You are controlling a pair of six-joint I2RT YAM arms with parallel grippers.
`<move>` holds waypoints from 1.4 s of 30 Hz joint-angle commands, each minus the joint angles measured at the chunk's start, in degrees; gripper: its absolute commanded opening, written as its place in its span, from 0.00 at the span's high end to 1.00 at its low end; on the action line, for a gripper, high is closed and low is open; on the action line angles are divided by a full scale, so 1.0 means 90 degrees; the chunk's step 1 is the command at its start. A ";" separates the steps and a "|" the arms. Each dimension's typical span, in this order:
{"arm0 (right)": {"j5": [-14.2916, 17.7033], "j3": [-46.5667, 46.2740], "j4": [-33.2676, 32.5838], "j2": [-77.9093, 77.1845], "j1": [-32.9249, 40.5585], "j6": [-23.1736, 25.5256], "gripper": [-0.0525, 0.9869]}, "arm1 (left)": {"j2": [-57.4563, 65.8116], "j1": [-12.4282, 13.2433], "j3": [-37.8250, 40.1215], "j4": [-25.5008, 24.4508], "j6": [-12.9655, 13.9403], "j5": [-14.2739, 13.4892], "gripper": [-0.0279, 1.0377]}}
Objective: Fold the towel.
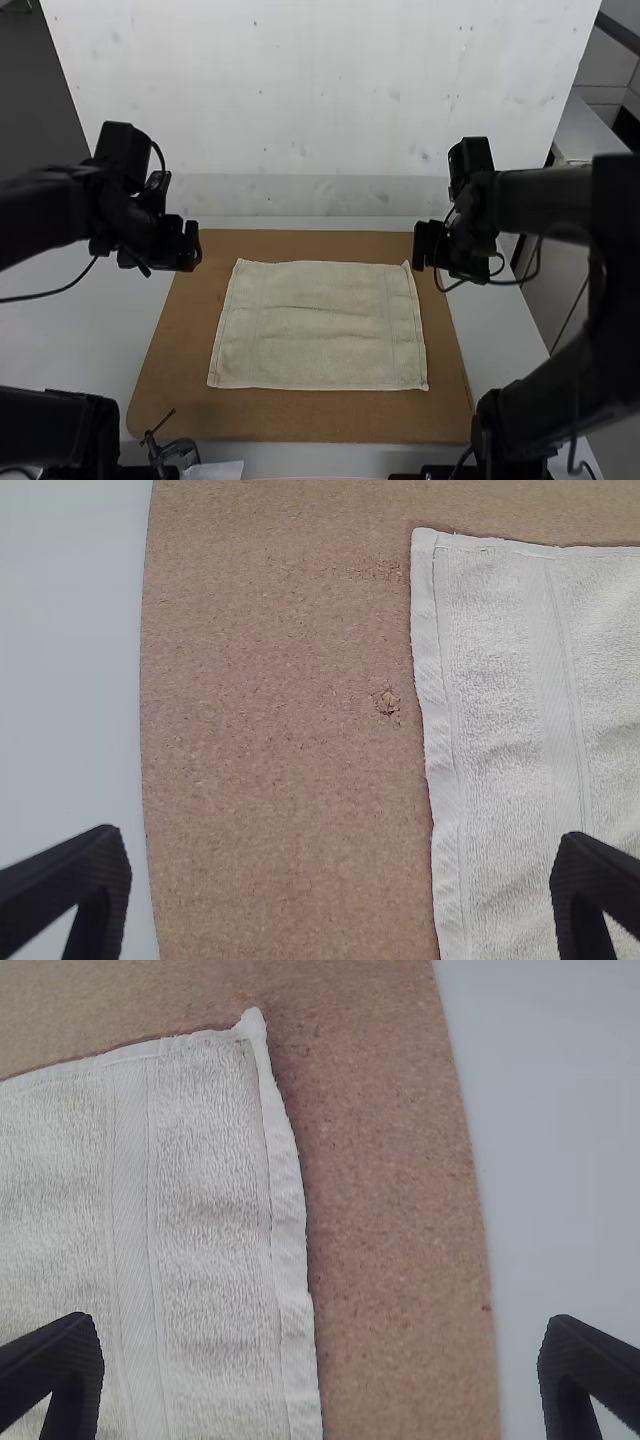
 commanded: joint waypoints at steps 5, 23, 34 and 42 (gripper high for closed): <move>0.0014 0.1089 0.0488 0.1917 0.0139 0.0171 0.05 | 0.1720 -0.0276 0.0920 0.0291 -0.0237 -0.0476 0.09; 0.0023 0.3247 0.0331 0.4867 0.0353 0.0298 0.18 | 0.1877 -0.0178 0.0949 0.0721 -0.0071 -0.0398 0.09; 0.0551 0.3238 0.0331 0.5511 0.0676 0.0357 0.68 | 0.2560 -0.0178 0.1028 0.1053 -0.0022 -0.0241 0.09; 0.0736 0.3120 0.0380 0.5501 0.0598 0.0357 0.94 | 0.4259 -0.0462 0.2151 0.0887 -0.0325 -0.0320 0.10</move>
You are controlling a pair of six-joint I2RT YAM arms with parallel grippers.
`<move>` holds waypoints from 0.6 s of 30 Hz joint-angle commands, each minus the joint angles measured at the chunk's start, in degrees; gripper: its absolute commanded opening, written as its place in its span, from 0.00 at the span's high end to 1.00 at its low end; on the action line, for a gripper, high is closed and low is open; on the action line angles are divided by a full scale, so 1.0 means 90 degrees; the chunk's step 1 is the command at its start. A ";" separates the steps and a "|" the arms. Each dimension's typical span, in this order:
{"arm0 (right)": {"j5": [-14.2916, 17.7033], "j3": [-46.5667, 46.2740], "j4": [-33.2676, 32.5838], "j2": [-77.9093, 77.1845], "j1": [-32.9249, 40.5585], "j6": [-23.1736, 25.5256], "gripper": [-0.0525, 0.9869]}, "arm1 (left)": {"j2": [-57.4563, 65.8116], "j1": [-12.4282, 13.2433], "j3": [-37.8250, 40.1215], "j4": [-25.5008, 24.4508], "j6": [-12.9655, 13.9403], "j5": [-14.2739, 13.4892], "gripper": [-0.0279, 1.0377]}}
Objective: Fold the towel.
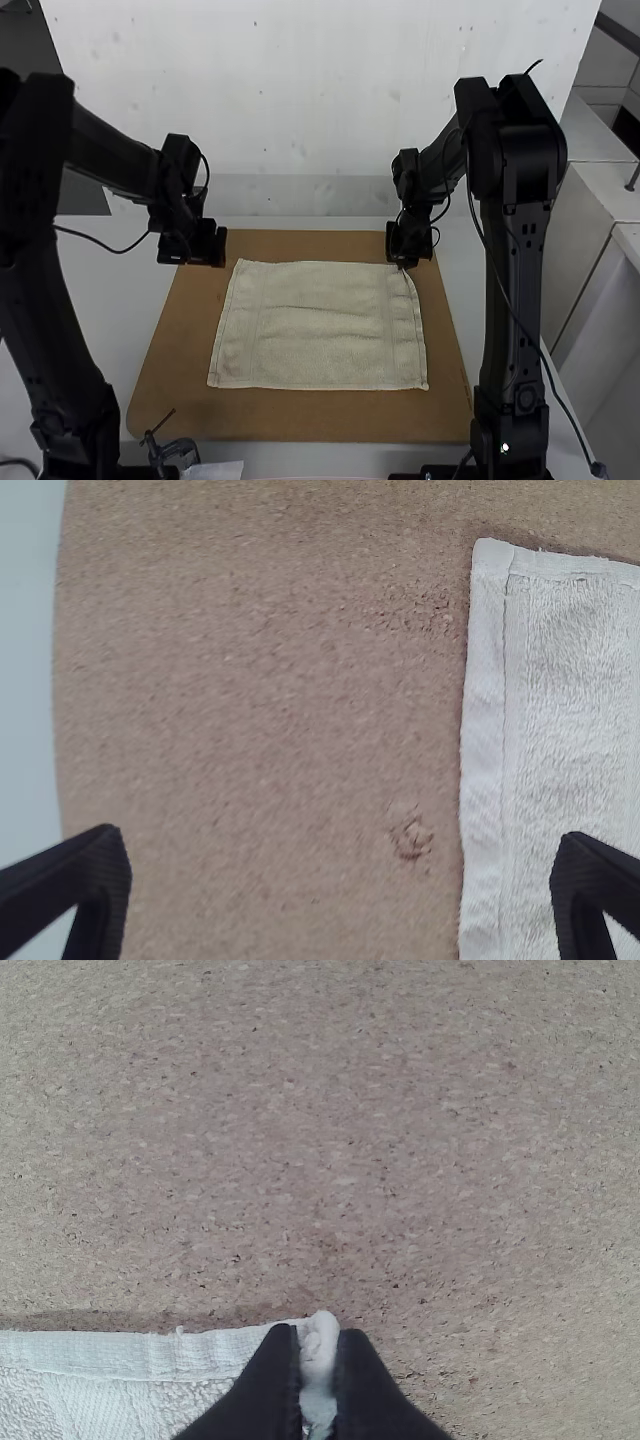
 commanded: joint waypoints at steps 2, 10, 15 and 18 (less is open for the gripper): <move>0.0212 -0.0236 -0.0013 0.0358 -0.0065 0.0034 0.94 | 0.1037 -0.0270 0.1060 -0.0160 -0.0221 -0.0055 0.10; 0.0280 -0.0431 0.0104 0.0289 -0.0114 -0.0015 0.94 | 0.2306 -0.0446 0.2388 -0.0472 -0.0338 -0.0358 0.09; 0.0300 -0.0461 0.0133 0.0280 -0.0153 -0.0054 0.94 | 0.2892 -0.0465 0.2993 -0.0687 -0.0407 -0.0543 0.10; 0.0358 -0.0470 0.0133 0.0260 -0.0183 -0.0103 0.94 | 0.3185 -0.0514 0.3238 -0.1039 -0.0475 -0.0553 0.14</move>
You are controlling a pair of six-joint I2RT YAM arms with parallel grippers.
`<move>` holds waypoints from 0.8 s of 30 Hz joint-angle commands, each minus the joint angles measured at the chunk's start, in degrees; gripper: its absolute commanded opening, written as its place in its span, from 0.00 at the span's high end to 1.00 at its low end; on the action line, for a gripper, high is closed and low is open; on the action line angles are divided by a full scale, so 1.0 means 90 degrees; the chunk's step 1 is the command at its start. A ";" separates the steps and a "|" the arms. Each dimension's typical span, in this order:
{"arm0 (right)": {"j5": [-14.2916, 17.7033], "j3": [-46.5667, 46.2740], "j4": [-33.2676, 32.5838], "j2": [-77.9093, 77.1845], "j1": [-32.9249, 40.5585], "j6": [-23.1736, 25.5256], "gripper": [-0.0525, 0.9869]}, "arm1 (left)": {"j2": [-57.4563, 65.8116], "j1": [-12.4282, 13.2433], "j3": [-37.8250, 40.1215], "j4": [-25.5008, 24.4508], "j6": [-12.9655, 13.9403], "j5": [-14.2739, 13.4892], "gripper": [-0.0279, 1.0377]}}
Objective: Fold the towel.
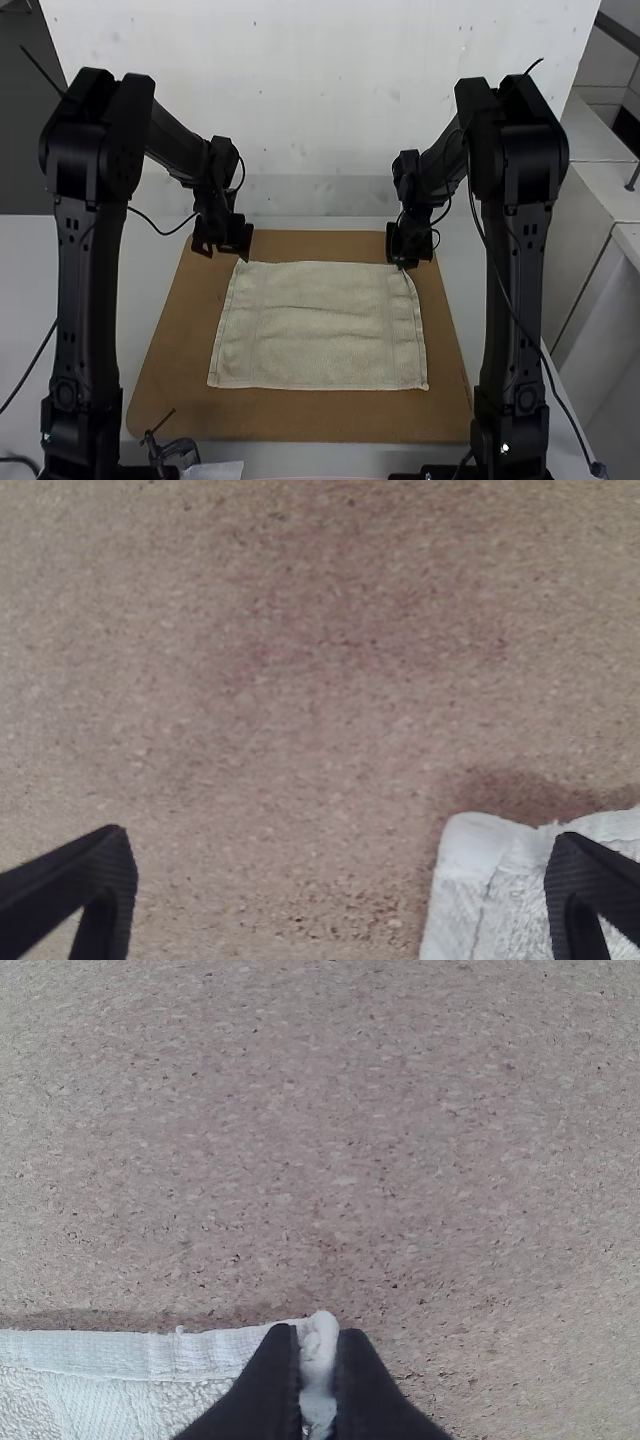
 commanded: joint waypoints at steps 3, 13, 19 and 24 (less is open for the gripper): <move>0.0500 -0.0320 -0.0071 0.0277 -0.0170 -0.0098 0.94 | 0.0530 -0.0233 0.0621 -0.0765 -0.0120 -0.0145 0.30; 0.0529 -0.0623 0.0027 -0.0153 -0.0102 -0.0128 0.94 | 0.0862 -0.0468 0.1031 -0.1370 -0.0267 0.0079 0.95; 0.0549 -0.0545 0.0037 -0.0358 -0.0102 -0.0128 0.94 | 0.0696 -0.0468 0.0973 -0.1380 -0.0374 0.0011 0.96; 0.0559 -0.0203 0.0008 -0.0661 -0.0112 -0.0118 0.94 | 0.0198 -0.0477 0.0982 -0.1380 -0.0491 -0.0096 0.96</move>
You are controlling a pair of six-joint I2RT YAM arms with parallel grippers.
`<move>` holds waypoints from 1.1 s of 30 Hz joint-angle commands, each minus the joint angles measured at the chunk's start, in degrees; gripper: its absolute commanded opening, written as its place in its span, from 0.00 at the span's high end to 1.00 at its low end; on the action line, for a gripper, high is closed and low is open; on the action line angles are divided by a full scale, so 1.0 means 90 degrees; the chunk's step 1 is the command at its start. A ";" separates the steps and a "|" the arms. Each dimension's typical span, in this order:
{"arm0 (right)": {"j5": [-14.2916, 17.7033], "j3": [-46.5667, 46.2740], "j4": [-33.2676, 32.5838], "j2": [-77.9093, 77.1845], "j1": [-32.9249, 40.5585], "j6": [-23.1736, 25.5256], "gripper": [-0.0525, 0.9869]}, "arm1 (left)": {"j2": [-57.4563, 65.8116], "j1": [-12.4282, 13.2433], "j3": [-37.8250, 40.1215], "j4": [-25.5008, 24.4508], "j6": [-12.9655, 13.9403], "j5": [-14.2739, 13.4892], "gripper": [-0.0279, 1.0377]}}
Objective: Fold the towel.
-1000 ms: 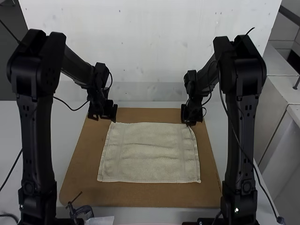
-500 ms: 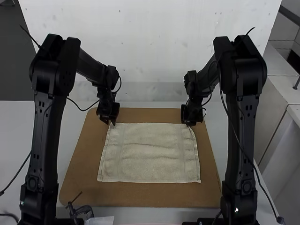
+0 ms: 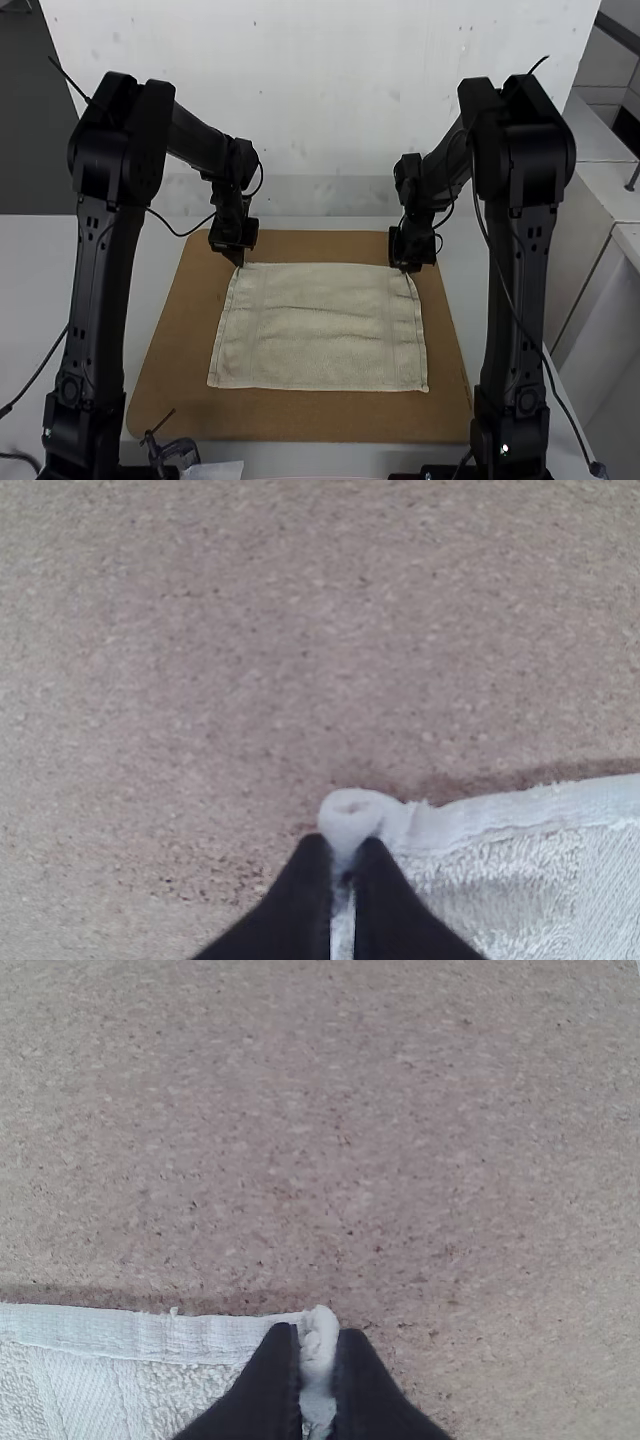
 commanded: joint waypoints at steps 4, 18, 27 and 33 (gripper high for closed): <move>0.0355 0.0349 -0.0085 -0.0635 -0.0063 0.0011 0.94 | -0.0886 -0.0001 -0.0013 -0.0057 -0.0242 -0.0031 0.96; 0.0355 0.0838 -0.0055 -0.1465 -0.0053 0.0148 0.94 | -0.2009 0.0008 -0.0013 -0.0154 -0.0681 -0.0080 0.96; 0.0345 -0.0217 -0.0026 -0.2061 0.0064 0.0080 0.94 | -0.2780 -0.0206 -0.1537 -0.0057 -0.0701 -0.0060 0.96; 0.0335 -0.1311 -0.0016 -0.2842 0.0132 -0.0086 0.94 | -0.3679 -0.0392 -0.2855 0.0334 -0.0671 -0.0089 0.96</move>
